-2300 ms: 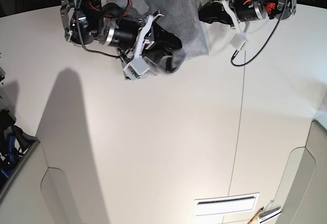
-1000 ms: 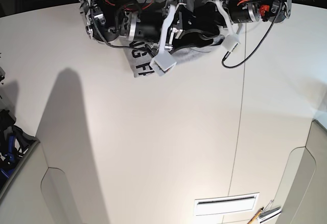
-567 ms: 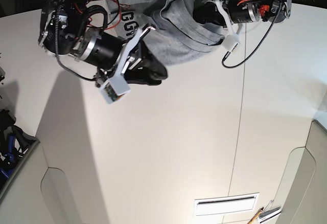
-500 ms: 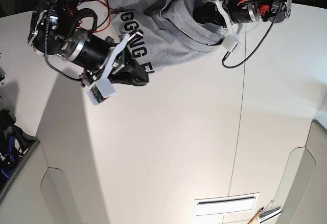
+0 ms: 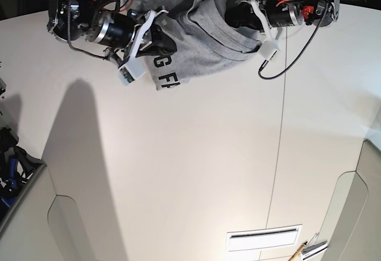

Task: Fold the T-shirt properly
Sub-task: 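Fold the held end over the bundle with the right gripper, then drag the folded shirt with the right gripper toward the table edge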

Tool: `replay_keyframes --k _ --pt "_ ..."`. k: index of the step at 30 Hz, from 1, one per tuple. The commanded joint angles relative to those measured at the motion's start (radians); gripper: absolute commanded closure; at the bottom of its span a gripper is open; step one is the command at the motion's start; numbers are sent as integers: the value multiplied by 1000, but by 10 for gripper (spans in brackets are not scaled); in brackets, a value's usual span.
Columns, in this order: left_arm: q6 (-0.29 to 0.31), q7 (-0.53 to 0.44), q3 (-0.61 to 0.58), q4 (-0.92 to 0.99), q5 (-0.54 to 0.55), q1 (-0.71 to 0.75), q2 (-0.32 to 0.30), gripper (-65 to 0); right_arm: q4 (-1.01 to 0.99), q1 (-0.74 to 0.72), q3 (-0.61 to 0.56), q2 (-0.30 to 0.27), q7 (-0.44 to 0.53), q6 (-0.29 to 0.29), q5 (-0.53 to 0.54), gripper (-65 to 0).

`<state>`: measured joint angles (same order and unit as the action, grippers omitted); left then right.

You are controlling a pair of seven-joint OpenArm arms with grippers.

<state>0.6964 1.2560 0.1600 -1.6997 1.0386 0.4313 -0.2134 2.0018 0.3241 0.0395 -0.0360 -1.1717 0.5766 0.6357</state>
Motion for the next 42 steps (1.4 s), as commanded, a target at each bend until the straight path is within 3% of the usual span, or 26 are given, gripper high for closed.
replay_keyframes --k 1,16,22,25,28,36,42 --pt "2 -3 1 -8 12 -2 -3 -54 14 5 -19 0 15 3 36 0" --pt "2 -7 1 -8 12 -2 -3 -54 16 46 -352 0 -29 3 53 0" --pt "2 -6 2 -8 12 -2 -10 -54 37 -39 -370 0 -28 4 38 0" --pt "2 -6 31 -10 13 -2 -40 -54 36 -101 -371 -3 -16 4 -59 0" --pt "2 -7 119 -10 30 -2 -60 -54 35 -140 -370 -39 17 3 -141 0" --pt "2 -4 410 -10 178 -33 -61 -54 -25 -151 -371 -204 16 23 -138 0" --pt "2 -3 449 -10 208 -50 -61 -54 -209 -152 -373 -251 80 34 -97 0"
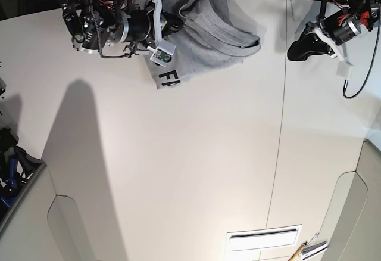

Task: Fold the T-shirt properly
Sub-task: 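Drag the folded shirt with the right gripper toward the table edge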

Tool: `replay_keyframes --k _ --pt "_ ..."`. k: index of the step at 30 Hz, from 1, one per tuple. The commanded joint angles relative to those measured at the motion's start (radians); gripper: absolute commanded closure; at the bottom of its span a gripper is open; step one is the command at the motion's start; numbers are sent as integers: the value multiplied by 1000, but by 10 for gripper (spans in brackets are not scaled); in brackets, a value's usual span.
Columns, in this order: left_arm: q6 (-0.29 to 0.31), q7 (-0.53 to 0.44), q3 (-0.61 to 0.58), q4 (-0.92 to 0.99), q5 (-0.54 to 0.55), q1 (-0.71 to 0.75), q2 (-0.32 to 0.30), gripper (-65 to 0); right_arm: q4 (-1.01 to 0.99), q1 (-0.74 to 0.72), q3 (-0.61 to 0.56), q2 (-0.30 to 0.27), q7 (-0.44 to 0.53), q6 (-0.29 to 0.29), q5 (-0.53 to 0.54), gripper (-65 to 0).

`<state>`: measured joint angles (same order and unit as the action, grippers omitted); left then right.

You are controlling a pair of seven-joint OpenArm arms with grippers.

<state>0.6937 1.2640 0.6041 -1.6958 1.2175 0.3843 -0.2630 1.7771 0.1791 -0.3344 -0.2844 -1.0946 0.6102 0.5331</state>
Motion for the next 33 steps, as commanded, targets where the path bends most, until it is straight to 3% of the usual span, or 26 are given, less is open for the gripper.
replay_keyframes --k 1,5,9,11,17,22,27,33 --pt "4 -11 4 -13 31 -5 -11 -54 -23 -8 1 0 22 -1 5 0" --pt "4 -11 4 -13 36 -4 -11 -54 -165 -26 2 3 90 -23 -29 0" --pt "4 -11 4 -13 36 -4 -11 -54 -235 -57 63 34 124 -119 -133 0" --pt "4 -10 4 -13 36 -4 -11 -54 -235 -66 138 67 157 -192 -161 0" --pt "4 -10 4 -13 36 -4 -11 -54 -236 -119 405 172 182 -276 -160 0" --pt "4 -11 4 -13 41 -5 -11 -54 -236 -156 632 234 275 -470 -240 0" --pt "4 -11 4 -13 44 -5 -11 -54 -236 -188 835 250 354 -545 -237 0" --pt "4 -11 4 -13 50 -8 -11 -54 -236 -258 1022 252 369 -643 -238 0"
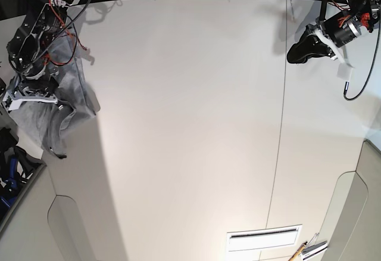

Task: Fold the T-shirt properly
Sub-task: 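Drag the folded shirt with the right gripper toward the table edge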

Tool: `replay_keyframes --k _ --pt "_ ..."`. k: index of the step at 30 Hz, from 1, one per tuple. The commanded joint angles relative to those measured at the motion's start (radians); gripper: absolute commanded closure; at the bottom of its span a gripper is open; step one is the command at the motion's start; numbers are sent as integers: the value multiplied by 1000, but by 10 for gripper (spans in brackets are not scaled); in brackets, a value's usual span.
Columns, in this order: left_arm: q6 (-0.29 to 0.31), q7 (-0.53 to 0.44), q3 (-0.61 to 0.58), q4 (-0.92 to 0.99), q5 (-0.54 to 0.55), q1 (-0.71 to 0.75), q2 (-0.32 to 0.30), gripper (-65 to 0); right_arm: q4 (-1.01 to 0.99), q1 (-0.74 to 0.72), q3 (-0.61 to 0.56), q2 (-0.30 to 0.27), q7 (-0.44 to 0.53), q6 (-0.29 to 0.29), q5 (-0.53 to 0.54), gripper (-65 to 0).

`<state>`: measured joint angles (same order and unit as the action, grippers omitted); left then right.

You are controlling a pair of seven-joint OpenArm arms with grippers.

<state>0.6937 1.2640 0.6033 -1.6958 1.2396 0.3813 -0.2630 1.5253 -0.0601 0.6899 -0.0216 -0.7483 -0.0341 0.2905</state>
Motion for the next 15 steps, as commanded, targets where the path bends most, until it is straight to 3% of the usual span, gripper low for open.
replay_keyframes --k 1,7,9,11,15 --pt "4 -11 5 -13 28 -6 -12 -54 16 -35 23 -11 23 -6 5 0" --pt "4 -11 5 -13 29 -19 -12 -54 16 -135 90 -11 26 -8 5 0" --pt "4 -11 5 -13 29 -19 -12 -54 16 -167 85 -11 17 21 17 0" --pt "4 -11 5 -13 29 -18 -11 -54 18 -195 85 -15 -31 143 60 0" --pt "4 -10 5 -13 27 -18 -11 -54 42 -214 74 -48 -185 508 217 0"
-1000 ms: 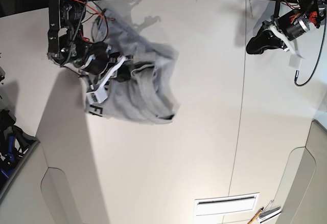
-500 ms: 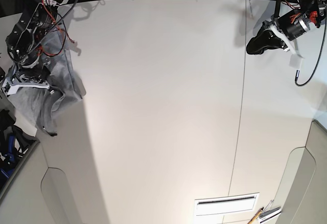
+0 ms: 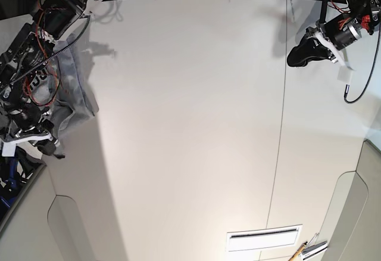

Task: Fold the T-shirt properly
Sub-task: 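Drag the folded shirt with the right gripper toward the table edge, then pull the shirt back onto the table and flatten it with the right gripper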

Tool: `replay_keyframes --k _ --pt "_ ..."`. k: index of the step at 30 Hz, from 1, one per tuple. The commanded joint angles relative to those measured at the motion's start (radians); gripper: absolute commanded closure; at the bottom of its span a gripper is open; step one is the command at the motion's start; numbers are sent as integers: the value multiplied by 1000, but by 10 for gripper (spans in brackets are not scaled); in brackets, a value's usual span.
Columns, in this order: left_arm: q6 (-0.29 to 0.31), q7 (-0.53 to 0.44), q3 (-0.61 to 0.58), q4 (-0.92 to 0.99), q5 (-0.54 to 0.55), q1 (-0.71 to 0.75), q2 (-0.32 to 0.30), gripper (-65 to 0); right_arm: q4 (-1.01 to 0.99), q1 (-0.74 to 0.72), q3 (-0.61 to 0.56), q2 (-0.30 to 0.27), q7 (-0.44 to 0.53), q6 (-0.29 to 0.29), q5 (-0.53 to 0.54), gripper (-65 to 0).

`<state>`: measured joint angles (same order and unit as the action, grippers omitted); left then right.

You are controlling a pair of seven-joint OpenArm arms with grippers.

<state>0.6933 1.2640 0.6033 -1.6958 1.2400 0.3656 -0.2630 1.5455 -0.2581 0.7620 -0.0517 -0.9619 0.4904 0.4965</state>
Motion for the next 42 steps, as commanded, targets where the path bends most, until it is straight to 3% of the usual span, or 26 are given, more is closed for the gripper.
replay_keyframes --k 1,2,5,8,12,16,22,27,33,38,42 --pt "5 -11 5 -13 27 -2 -11 -54 31 -13 -6 -35 -26 79 61 0" --pt "5 -10 5 -13 26 -2 -11 -54 41 -12 -17 -59 -91 123 109 0" --pt "5 -11 5 -13 21 -2 -11 -54 55 -12 -73 -156 -257 123 180 0" --pt "5 -11 5 -13 21 -2 -11 -54 55 -8 -142 -271 -323 124 184 0" --pt "5 -11 5 -13 21 -2 -11 -54 55 24 -260 -426 -327 146 175 0" --pt "5 -11 5 -13 21 -2 -11 -54 51 52 -440 -549 -317 154 90 0" --pt "5 -11 5 -13 20 -2 -11 -54 -29 55 -740 -655 -171 153 -115 0" --pt "5 -10 5 -13 20 -2 -11 -54 -165 53 -874 -668 -152 149 -231 0" --pt "5 -11 5 -13 20 -2 -11 -54 -337 54 -909 -639 -152 121 -101 0" --pt "5 -11 5 -13 20 -2 -11 -54 -389 56 -906 -539 -152 48 29 0" --pt "5 -11 5 -13 20 -2 -11 -54 -390 57 -900 -399 -145 -84 8 0"
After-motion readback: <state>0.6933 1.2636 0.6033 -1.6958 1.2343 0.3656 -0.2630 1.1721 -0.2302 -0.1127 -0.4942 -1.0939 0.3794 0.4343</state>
